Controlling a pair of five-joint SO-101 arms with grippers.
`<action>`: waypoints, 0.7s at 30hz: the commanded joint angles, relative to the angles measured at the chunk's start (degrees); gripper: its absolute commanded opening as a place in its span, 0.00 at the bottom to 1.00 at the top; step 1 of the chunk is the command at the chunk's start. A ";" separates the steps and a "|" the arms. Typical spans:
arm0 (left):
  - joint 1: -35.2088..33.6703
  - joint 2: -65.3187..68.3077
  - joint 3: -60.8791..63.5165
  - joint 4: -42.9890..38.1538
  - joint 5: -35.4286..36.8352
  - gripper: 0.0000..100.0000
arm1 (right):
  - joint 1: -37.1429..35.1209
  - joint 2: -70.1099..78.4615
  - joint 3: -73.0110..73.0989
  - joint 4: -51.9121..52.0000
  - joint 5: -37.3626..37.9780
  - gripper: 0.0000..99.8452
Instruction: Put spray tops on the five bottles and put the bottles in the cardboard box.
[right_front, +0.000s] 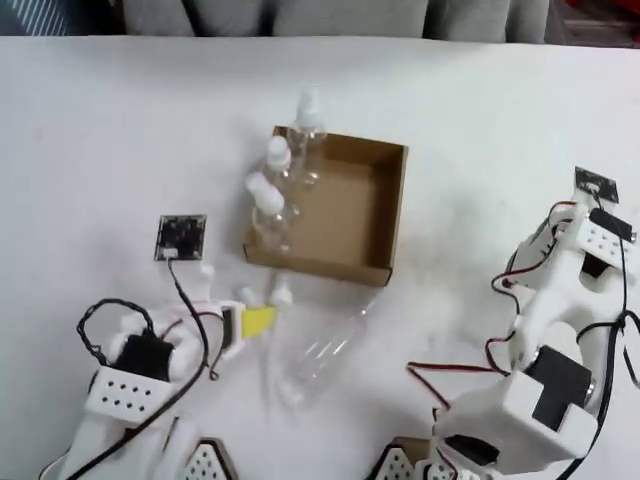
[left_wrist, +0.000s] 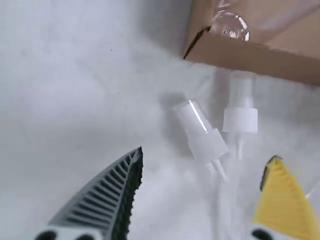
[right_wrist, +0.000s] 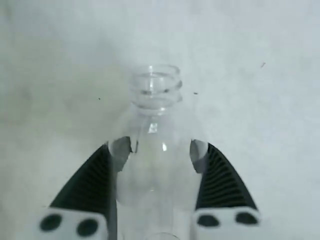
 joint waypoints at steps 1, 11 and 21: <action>1.54 2.95 -0.44 -4.40 2.29 0.36 | -0.48 -2.77 -0.44 0.48 0.70 0.02; 1.80 26.59 -10.55 -7.56 7.91 0.36 | -0.75 -2.77 2.02 -1.10 0.70 0.02; 4.70 38.46 -14.86 -10.90 8.88 0.14 | -0.75 -2.77 2.64 -2.51 0.79 0.02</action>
